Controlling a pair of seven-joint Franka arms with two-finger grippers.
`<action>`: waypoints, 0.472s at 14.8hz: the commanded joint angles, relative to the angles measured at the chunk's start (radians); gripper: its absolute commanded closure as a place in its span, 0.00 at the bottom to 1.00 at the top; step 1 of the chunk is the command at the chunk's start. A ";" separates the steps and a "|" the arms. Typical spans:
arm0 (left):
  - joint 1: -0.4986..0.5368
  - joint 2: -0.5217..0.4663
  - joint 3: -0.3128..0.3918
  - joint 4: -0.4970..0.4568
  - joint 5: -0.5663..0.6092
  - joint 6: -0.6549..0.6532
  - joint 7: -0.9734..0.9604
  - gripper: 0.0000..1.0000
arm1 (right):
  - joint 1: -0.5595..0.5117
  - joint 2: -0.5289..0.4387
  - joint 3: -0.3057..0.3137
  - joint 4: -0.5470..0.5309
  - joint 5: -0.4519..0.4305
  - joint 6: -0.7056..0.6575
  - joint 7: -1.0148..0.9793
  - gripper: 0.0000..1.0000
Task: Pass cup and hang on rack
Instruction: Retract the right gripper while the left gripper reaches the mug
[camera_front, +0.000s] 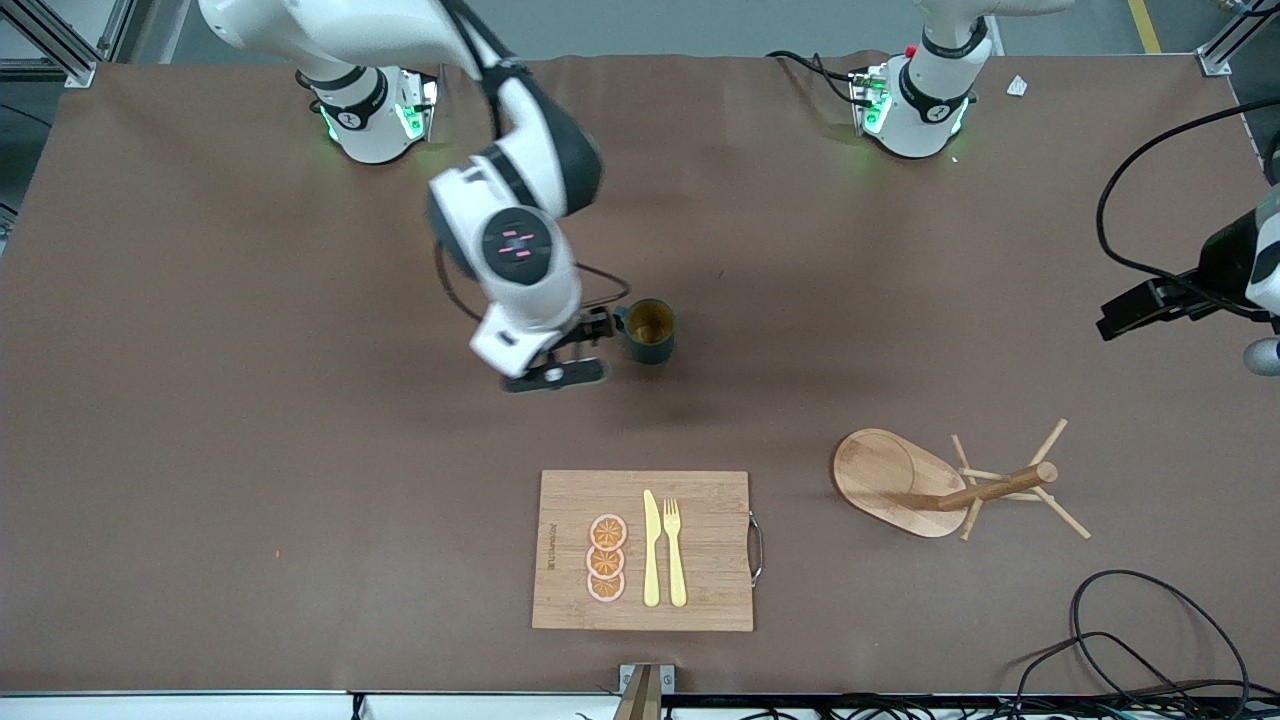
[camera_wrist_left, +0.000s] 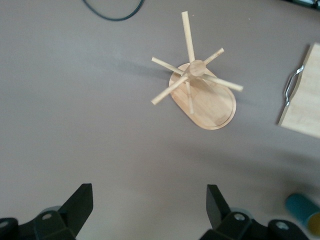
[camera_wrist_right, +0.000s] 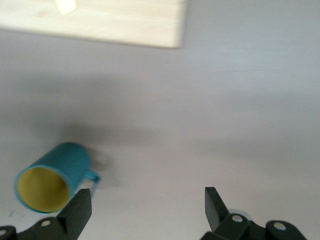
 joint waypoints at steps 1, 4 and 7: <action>-0.080 0.022 -0.022 0.009 0.012 0.010 -0.261 0.00 | -0.142 -0.088 0.020 -0.036 -0.002 -0.076 -0.025 0.00; -0.200 0.041 -0.020 0.011 0.034 0.014 -0.519 0.00 | -0.242 -0.143 0.017 -0.051 -0.036 -0.174 -0.116 0.00; -0.329 0.070 -0.023 0.009 0.135 0.017 -0.711 0.00 | -0.368 -0.226 0.017 -0.112 -0.070 -0.181 -0.297 0.00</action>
